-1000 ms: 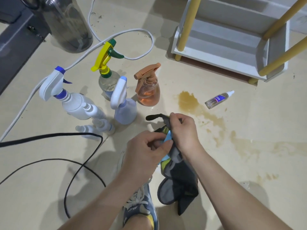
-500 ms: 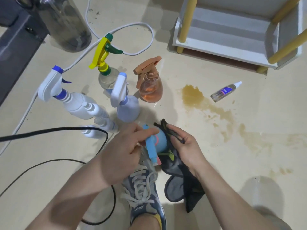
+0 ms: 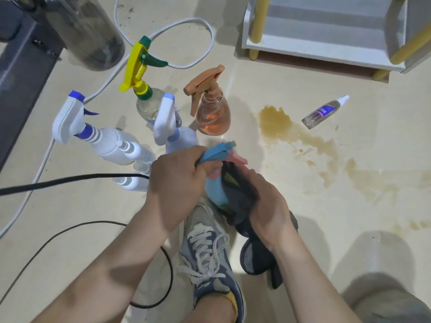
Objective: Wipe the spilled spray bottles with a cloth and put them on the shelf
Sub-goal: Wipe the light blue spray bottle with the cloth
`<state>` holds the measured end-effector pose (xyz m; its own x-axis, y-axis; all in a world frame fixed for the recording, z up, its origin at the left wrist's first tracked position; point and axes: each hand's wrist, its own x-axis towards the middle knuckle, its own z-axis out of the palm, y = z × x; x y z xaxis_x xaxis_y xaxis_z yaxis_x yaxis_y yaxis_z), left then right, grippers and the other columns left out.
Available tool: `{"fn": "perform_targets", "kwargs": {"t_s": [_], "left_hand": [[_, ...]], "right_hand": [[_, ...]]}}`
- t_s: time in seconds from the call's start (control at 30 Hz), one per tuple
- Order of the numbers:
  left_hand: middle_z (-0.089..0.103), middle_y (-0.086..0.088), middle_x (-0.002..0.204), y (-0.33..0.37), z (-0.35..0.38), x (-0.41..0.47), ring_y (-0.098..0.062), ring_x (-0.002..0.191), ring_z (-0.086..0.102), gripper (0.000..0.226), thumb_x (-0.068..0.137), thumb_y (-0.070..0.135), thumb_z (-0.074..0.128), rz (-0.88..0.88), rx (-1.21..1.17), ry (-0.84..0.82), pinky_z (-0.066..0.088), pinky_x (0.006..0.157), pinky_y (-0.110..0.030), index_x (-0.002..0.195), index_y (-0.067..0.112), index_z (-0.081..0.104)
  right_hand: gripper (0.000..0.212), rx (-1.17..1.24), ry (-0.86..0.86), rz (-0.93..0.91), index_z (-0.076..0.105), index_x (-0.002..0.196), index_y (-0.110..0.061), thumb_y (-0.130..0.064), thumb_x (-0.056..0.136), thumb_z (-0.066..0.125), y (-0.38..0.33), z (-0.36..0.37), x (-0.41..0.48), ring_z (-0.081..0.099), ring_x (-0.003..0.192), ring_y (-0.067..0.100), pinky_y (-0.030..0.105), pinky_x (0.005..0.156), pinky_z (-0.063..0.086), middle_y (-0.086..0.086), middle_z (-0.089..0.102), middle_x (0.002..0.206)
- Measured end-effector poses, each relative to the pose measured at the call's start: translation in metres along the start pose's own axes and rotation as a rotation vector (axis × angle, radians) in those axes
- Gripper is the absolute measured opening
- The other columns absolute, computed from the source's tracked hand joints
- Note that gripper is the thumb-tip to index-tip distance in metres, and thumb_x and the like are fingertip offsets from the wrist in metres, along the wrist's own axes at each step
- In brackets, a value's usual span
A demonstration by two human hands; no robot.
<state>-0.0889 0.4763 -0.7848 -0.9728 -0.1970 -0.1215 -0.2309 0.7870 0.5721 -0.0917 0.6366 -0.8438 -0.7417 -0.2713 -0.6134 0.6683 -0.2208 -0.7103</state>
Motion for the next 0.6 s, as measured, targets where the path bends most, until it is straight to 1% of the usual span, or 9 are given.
{"fn": "perform_targets", "kwargs": {"t_s": [0.03, 0.1, 0.17, 0.2, 0.3, 0.37, 0.43, 0.5, 0.6], "left_hand": [[0.055, 0.033, 0.061, 0.003, 0.003, 0.002, 0.000, 0.059, 0.050, 0.028, 0.091, 0.043, 0.060, -0.052, 0.001, 0.014, 0.031, 0.056, -0.011, 0.065, 0.038, 0.055], [0.054, 0.017, 0.052, 0.008, 0.008, 0.003, -0.005, 0.053, 0.047, 0.035, 0.091, 0.046, 0.059, -0.100, 0.005, 0.042, 0.029, 0.052, -0.014, 0.058, 0.037, 0.047], [0.050, 0.004, 0.048, 0.012, 0.017, 0.001, -0.014, 0.052, 0.046, 0.040, 0.091, 0.047, 0.058, -0.135, -0.047, 0.068, 0.032, 0.051, -0.022, 0.057, 0.028, 0.052], [0.051, 0.000, 0.049, 0.012, 0.022, -0.001, -0.017, 0.054, 0.048, 0.043, 0.092, 0.048, 0.058, -0.165, -0.097, 0.075, 0.034, 0.053, -0.026, 0.058, 0.021, 0.055], [0.059, -0.002, 0.054, 0.005, 0.033, -0.012, -0.017, 0.054, 0.054, 0.046, 0.092, 0.046, 0.060, -0.288, -0.242, 0.115, 0.044, 0.056, -0.035, 0.058, 0.015, 0.057], [0.062, -0.001, 0.055, -0.002, 0.037, -0.017, -0.021, 0.060, 0.060, 0.041, 0.091, 0.044, 0.062, -0.339, -0.287, 0.137, 0.050, 0.060, -0.041, 0.061, 0.016, 0.061], [0.065, 0.000, 0.060, -0.006, 0.038, -0.021, -0.024, 0.065, 0.063, 0.034, 0.089, 0.046, 0.064, -0.354, -0.305, 0.149, 0.053, 0.065, -0.044, 0.069, 0.018, 0.067], [0.067, 0.001, 0.062, -0.004, 0.039, -0.027, -0.023, 0.067, 0.063, 0.031, 0.088, 0.048, 0.063, -0.348, -0.312, 0.157, 0.052, 0.066, -0.043, 0.077, 0.019, 0.071], [0.063, 0.004, 0.060, 0.004, 0.039, -0.037, -0.017, 0.061, 0.058, 0.032, 0.086, 0.051, 0.062, -0.274, -0.294, 0.140, 0.048, 0.060, -0.034, 0.075, 0.022, 0.070]], "right_hand": [[0.022, -0.064, 0.001, -0.050, 0.075, 0.099, -0.027, -0.040, 0.090, 0.060, 0.004, -0.003, -0.004, 0.069, 0.096, 0.019, 0.035, 0.082, 0.053, -0.008, 0.073, 0.095], [0.041, -0.301, -0.064, -0.277, 0.063, 0.130, -0.026, -0.029, 0.091, 0.049, 0.007, -0.003, -0.012, 0.053, 0.127, 0.023, 0.044, 0.106, 0.042, -0.008, 0.061, 0.131], [0.056, -0.681, -0.049, -0.499, 0.049, 0.142, -0.023, -0.016, 0.087, 0.047, 0.013, 0.008, -0.015, 0.042, 0.136, 0.021, 0.044, 0.112, 0.034, -0.006, 0.048, 0.146], [0.058, -0.827, 0.026, -0.543, 0.047, 0.144, -0.020, -0.014, 0.086, 0.047, 0.016, 0.015, -0.017, 0.038, 0.136, 0.019, 0.041, 0.114, 0.030, -0.004, 0.045, 0.149], [0.059, -1.056, 0.185, -0.623, 0.045, 0.145, -0.012, -0.017, 0.087, 0.054, 0.029, 0.025, -0.023, 0.035, 0.130, 0.019, 0.034, 0.108, 0.030, 0.002, 0.043, 0.150], [0.061, -1.248, 0.175, -0.659, 0.043, 0.145, -0.022, -0.034, 0.087, 0.057, 0.033, 0.012, -0.018, 0.036, 0.129, 0.014, 0.034, 0.097, 0.031, -0.006, 0.045, 0.148], [0.062, -1.380, 0.142, -0.668, 0.049, 0.138, -0.031, -0.050, 0.080, 0.063, 0.026, -0.003, -0.001, 0.038, 0.129, 0.009, 0.035, 0.090, 0.025, -0.014, 0.051, 0.139], [0.061, -1.347, 0.086, -0.681, 0.056, 0.127, -0.036, -0.057, 0.070, 0.068, 0.015, -0.015, 0.015, 0.041, 0.131, 0.009, 0.039, 0.092, 0.031, -0.018, 0.057, 0.130], [0.066, -1.262, -0.081, -0.749, 0.062, 0.124, -0.030, -0.059, 0.066, 0.074, 0.009, -0.036, 0.028, 0.048, 0.130, 0.022, 0.050, 0.095, 0.043, -0.011, 0.059, 0.127]]}}
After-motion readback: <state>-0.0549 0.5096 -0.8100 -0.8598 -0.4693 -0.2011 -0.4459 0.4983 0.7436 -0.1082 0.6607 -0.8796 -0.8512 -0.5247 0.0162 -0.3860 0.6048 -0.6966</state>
